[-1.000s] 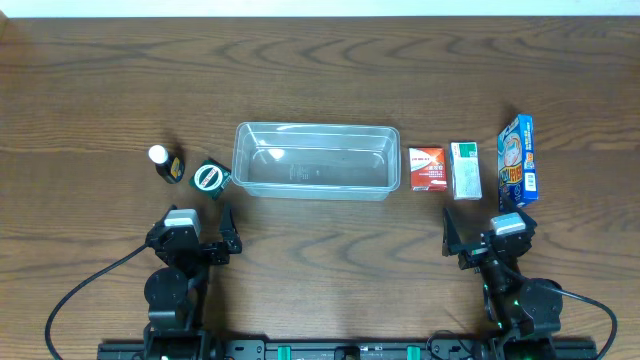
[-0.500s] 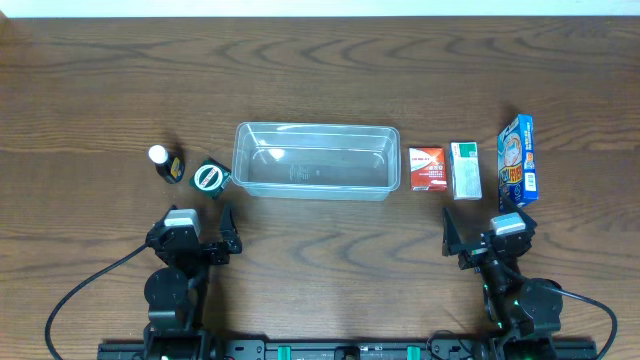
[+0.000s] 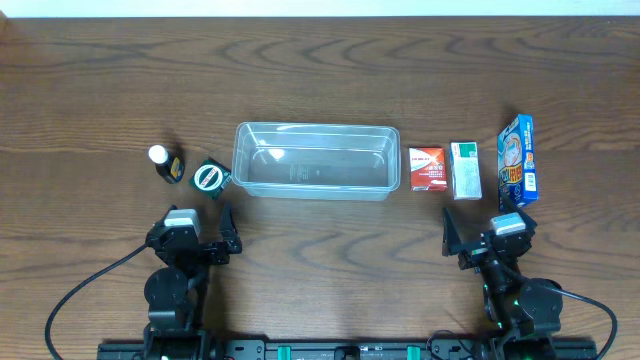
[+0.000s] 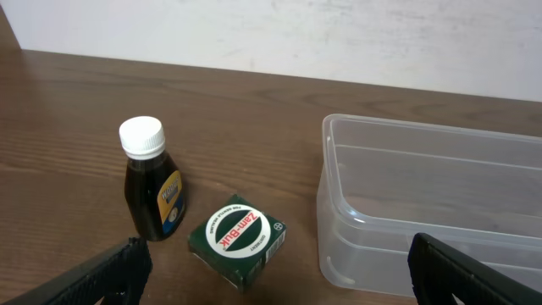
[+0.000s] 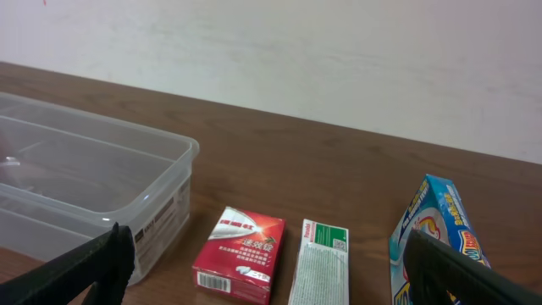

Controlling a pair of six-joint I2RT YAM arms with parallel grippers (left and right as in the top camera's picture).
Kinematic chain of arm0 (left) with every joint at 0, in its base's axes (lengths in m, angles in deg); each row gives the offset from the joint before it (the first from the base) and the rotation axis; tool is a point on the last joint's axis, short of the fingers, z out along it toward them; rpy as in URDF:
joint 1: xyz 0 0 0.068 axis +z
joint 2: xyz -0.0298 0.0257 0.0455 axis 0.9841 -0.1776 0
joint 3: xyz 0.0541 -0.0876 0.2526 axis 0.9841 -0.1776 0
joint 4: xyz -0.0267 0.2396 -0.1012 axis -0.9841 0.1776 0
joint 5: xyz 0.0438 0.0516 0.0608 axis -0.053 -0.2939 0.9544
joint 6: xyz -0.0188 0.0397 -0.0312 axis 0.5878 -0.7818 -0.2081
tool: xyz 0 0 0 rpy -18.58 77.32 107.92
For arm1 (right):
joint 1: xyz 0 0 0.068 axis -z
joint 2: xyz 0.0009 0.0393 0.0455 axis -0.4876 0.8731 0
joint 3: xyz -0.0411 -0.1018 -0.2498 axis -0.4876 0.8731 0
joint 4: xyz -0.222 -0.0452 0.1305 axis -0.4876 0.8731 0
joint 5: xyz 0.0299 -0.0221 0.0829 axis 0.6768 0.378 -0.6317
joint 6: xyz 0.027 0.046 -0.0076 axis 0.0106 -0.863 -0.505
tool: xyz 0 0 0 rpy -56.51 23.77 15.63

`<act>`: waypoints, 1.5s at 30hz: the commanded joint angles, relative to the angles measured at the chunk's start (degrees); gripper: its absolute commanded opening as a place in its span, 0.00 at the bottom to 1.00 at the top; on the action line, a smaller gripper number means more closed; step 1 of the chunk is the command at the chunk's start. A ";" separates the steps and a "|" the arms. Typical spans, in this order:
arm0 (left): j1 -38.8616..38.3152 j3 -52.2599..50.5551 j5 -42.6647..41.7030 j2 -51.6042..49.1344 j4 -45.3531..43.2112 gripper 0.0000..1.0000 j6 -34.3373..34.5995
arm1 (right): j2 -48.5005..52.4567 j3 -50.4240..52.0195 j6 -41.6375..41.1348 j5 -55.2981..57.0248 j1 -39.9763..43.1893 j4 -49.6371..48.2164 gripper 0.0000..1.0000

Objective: Pack container

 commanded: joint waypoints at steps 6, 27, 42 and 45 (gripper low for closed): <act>0.28 -1.09 -0.79 0.02 1.70 0.98 -0.96 | 0.09 0.24 -0.13 -2.71 0.24 -2.82 0.99; 0.28 -1.09 -0.79 0.02 1.70 0.98 -0.96 | 34.25 -46.66 -12.09 11.39 0.26 28.37 0.99; 0.28 -1.09 -0.79 0.02 1.70 0.98 -0.96 | 79.21 -85.53 -21.51 8.26 7.37 56.76 0.99; 0.28 -1.09 -0.79 0.02 1.70 0.98 -0.96 | 82.20 -85.53 -23.10 7.45 12.94 58.80 0.99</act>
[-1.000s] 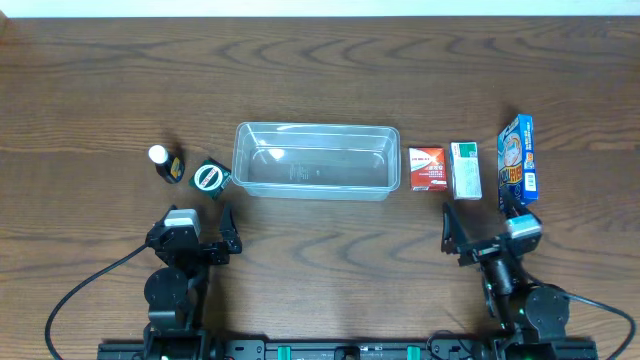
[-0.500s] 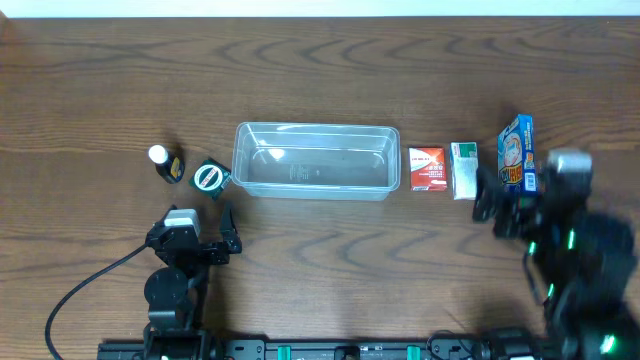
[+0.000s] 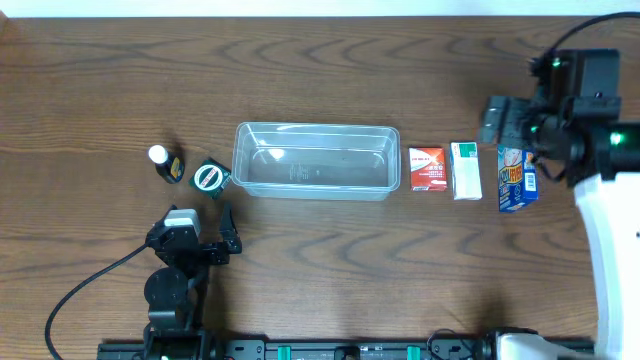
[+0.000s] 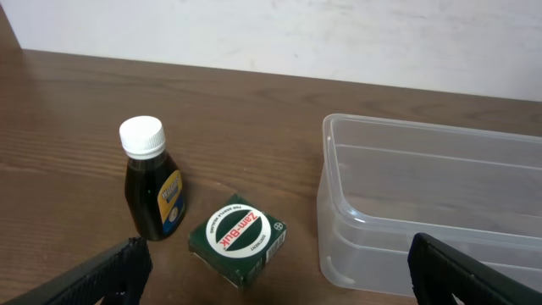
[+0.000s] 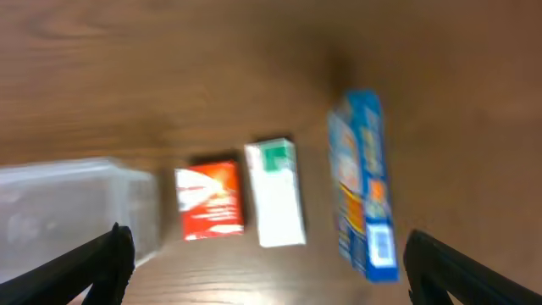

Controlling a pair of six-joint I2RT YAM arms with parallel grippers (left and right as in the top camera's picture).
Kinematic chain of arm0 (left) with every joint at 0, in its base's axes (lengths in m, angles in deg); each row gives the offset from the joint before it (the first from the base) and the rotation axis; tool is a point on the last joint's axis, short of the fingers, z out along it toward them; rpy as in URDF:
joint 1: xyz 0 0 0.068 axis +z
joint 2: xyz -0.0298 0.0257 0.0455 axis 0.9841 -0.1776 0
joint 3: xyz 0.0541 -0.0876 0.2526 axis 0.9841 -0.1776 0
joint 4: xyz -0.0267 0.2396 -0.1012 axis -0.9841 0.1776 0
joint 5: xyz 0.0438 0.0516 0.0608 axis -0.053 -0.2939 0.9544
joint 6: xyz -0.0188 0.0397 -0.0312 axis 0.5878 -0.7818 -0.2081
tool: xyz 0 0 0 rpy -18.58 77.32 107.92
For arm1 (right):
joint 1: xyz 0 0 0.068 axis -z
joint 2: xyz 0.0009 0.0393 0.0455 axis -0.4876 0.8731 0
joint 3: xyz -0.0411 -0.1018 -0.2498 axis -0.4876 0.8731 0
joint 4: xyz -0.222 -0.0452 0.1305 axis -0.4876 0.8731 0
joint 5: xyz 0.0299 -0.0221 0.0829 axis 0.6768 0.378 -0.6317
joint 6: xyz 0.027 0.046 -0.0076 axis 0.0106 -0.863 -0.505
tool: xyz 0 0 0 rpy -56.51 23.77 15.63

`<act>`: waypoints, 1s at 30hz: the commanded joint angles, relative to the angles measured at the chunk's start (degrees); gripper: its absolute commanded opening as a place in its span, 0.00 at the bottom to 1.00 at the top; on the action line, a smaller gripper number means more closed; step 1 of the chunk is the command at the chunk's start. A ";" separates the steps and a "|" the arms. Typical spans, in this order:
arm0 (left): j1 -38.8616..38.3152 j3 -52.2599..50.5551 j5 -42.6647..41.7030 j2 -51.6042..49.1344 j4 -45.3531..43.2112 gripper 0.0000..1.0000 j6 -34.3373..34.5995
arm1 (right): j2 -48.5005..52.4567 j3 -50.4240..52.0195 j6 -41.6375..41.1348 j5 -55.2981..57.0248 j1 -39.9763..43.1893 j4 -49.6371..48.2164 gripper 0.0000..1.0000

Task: Pack container
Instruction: 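Reach right gripper to the blue KOOL box and grasp it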

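The clear plastic container (image 3: 315, 160) stands empty at mid-table. Left of it are a dark bottle with a white cap (image 3: 163, 163) and a green Zam-Buk box (image 3: 210, 177). To its right lie a red box (image 3: 427, 168), a white-and-green box (image 3: 464, 170) and a blue box (image 3: 517, 177). My left gripper (image 3: 228, 232) rests open near the front edge, facing the bottle (image 4: 151, 191) and green box (image 4: 238, 239). My right gripper (image 3: 497, 120) hangs open, raised above the boxes, looking down on the red box (image 5: 210, 199), white box (image 5: 275, 193) and blue box (image 5: 362, 182).
Brown wooden table (image 3: 320, 60) all round. The right arm's white body (image 3: 610, 230) reaches along the right side of the table. A black cable (image 3: 90, 285) runs from the left arm toward the front edge. The right wrist view is motion-blurred.
My right arm has left its rest place at the front right and now hangs raised over the far right, looking down on the three boxes. The left arm and all objects stay put.
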 commanded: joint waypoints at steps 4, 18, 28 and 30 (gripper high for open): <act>0.24 -1.09 -0.79 0.07 1.73 0.98 -0.96 | 6.01 -1.20 -5.70 -0.24 8.76 2.75 0.99; 0.24 -1.09 -0.79 0.07 1.73 0.98 -0.96 | 23.47 -0.61 -2.29 -1.09 9.92 1.57 0.70; 0.24 -1.09 -0.79 0.07 1.73 0.98 -0.96 | 24.72 -0.02 -2.27 0.20 10.10 -0.24 0.64; 0.24 -1.09 -0.79 0.07 1.73 0.98 -0.96 | 24.74 0.66 -2.25 1.49 10.14 -0.35 0.64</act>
